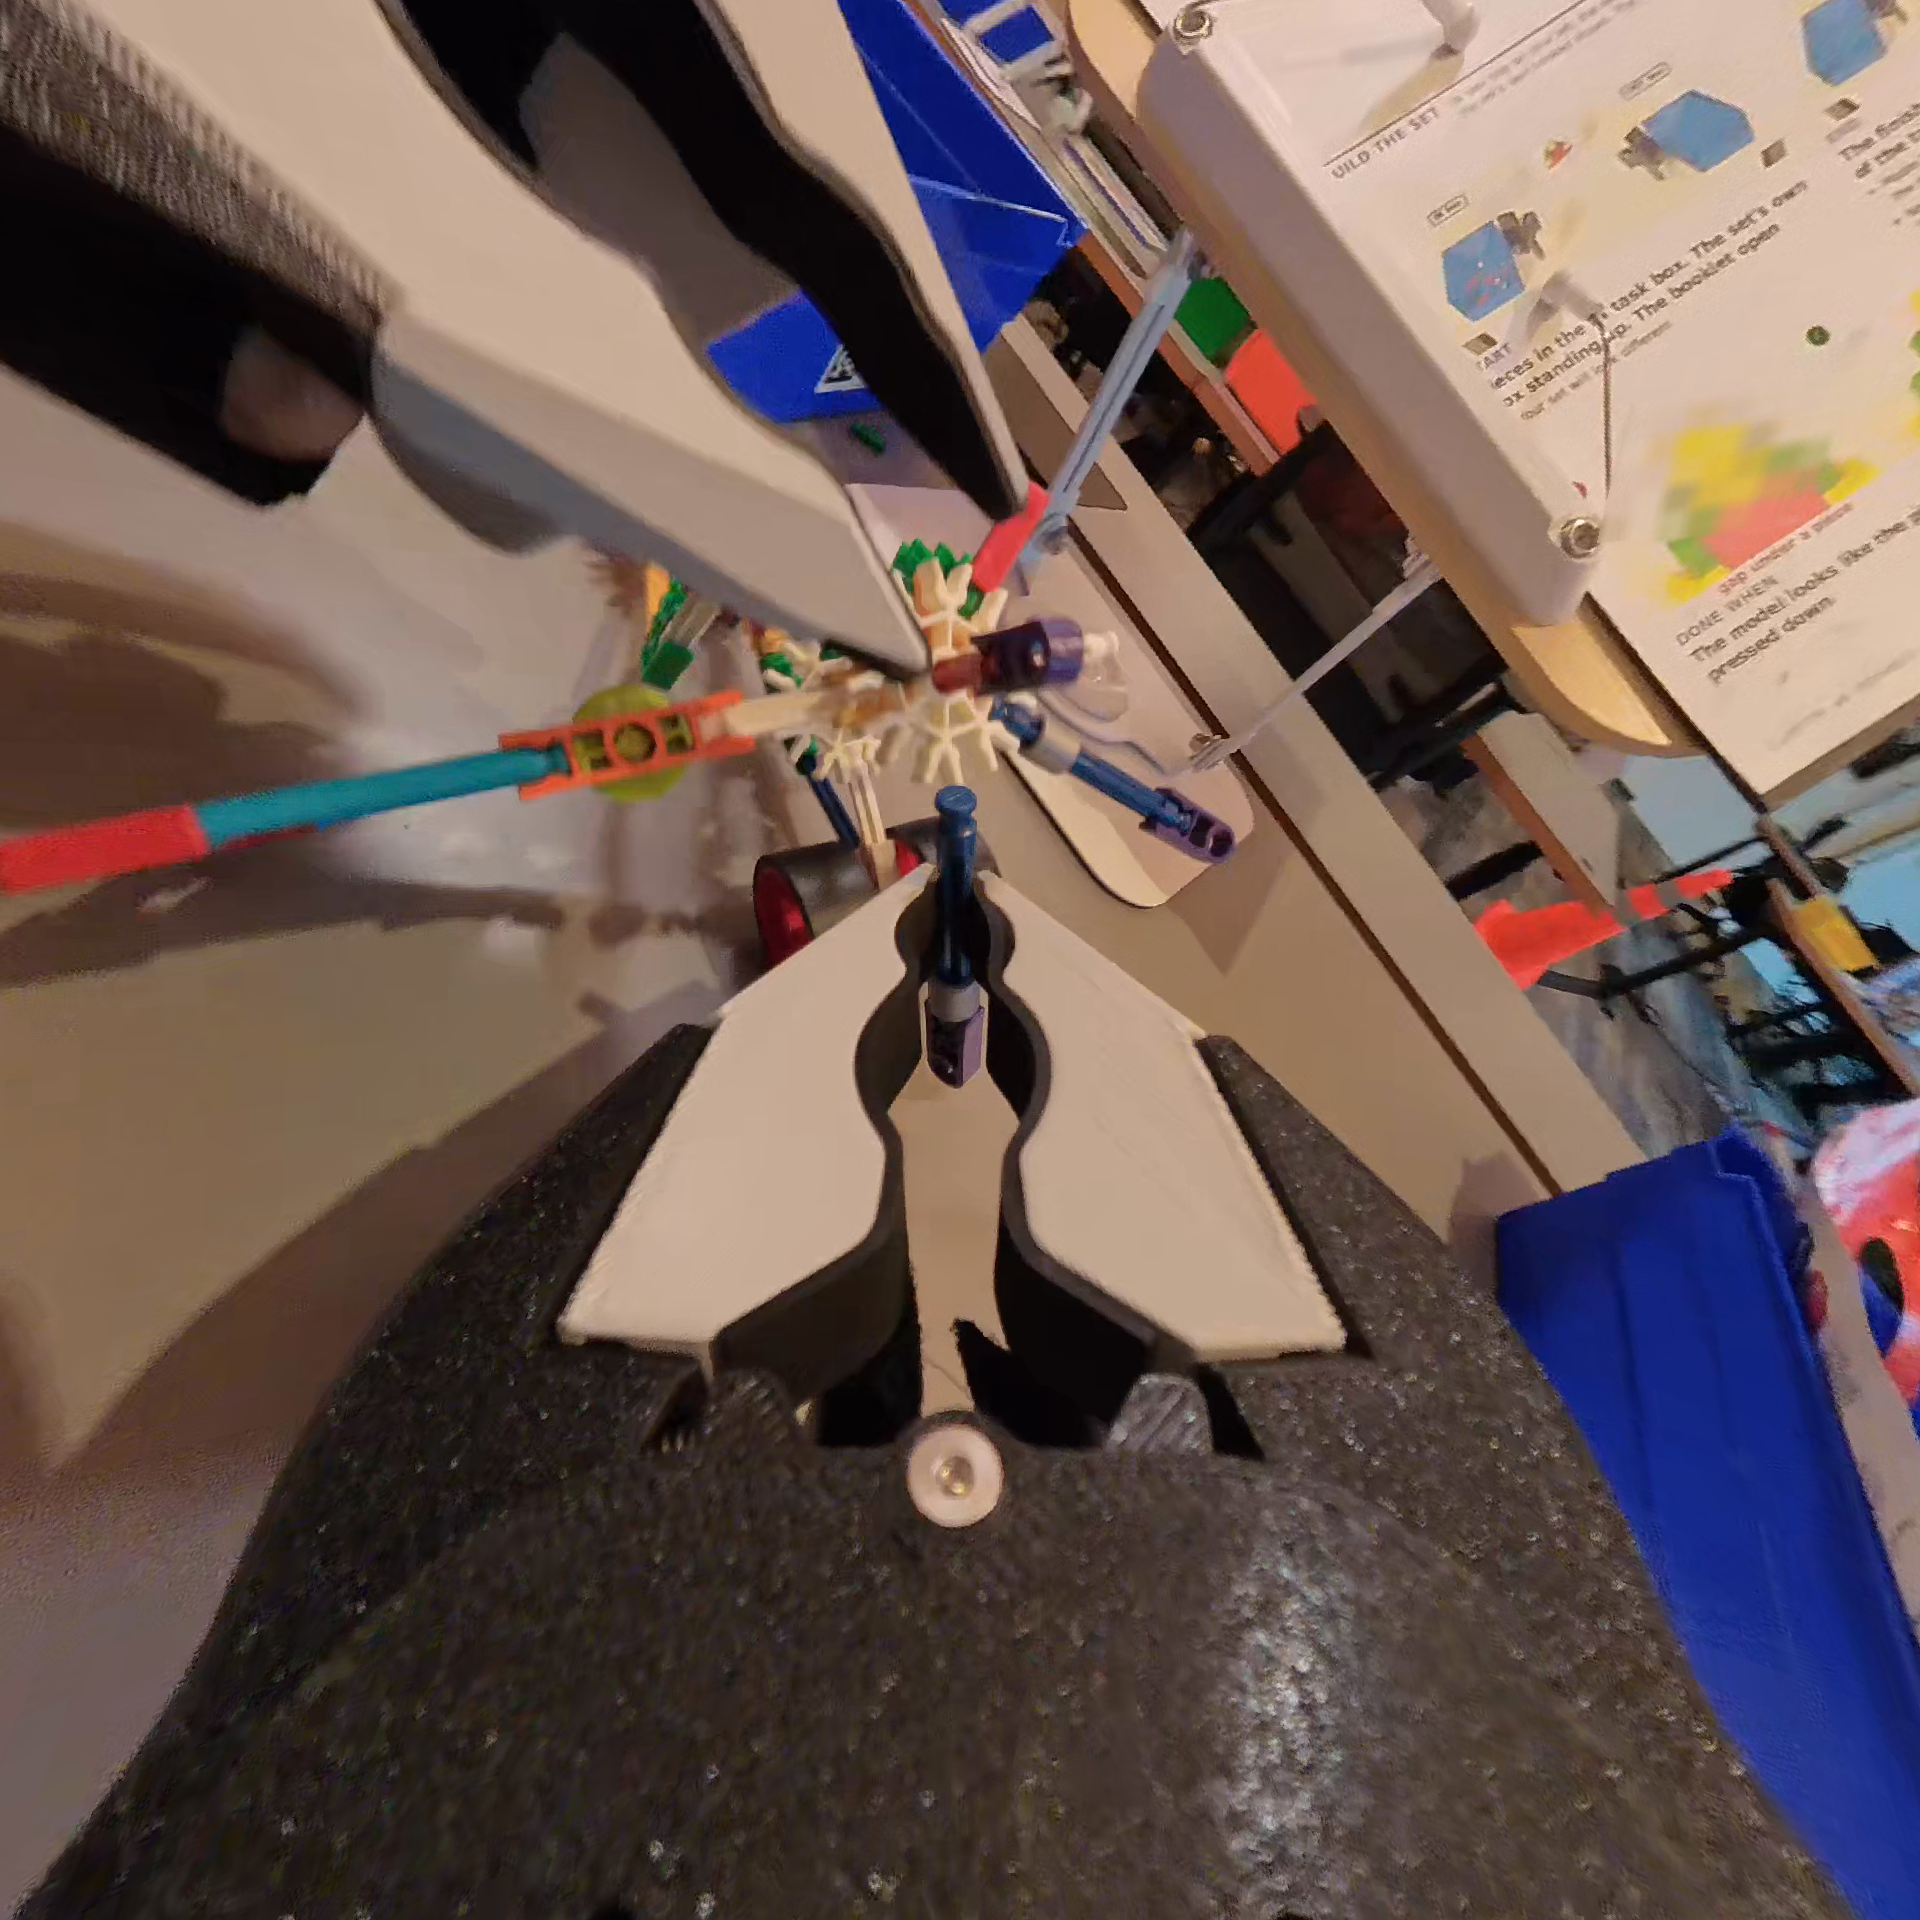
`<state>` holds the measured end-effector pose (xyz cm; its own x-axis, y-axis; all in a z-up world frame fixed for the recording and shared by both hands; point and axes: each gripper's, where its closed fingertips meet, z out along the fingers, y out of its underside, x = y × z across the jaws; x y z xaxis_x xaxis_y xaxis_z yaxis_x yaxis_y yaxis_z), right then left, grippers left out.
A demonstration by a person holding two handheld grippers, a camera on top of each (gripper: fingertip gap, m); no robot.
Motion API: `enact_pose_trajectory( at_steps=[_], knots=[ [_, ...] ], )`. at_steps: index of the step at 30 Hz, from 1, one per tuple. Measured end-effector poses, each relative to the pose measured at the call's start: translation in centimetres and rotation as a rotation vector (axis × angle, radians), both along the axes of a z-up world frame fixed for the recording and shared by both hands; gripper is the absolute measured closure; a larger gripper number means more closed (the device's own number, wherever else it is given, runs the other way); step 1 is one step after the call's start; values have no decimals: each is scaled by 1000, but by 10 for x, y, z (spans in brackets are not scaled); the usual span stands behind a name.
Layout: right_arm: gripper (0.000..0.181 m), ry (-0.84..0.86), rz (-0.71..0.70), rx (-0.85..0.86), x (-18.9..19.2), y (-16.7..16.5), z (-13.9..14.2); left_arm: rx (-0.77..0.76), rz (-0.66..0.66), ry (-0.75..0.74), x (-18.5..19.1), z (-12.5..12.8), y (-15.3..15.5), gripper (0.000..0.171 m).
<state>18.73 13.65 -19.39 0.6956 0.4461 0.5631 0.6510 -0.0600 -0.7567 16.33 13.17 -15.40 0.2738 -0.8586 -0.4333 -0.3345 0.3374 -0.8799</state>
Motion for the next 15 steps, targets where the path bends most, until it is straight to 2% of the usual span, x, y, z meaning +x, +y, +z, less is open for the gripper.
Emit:
enact_pose_trajectory(
  at_steps=[2, 5, 8, 9, 11, 13, 15],
  knots=[
    [179, 41, 43, -60, 1, -8, -6, 2, -75, -22, 1, 6, -10, 147],
    [180, 122, 58, -71, 6, -13, 1, 51, -164, -15, 8, 10, -31, 146],
    [179, 113, 109, -25, 1, -23, 14, 125, -171, 16, 14, 10, -43, 143],
    [179, 206, 152, -49, -5, -29, 22, 123, -177, 15, 14, 11, -45, 143],
    [180, 499, 263, -66, -13, -42, 54, 90, -187, 14, 14, 10, -47, 138],
    [180, 784, 306, -106, -4, -41, 77, 41, -212, 12, 14, 8, -50, 130],
    [180, 991, 356, -148, 3, -40, 89, 0, -232, -6, 16, 9, -55, 129]
  ],
)
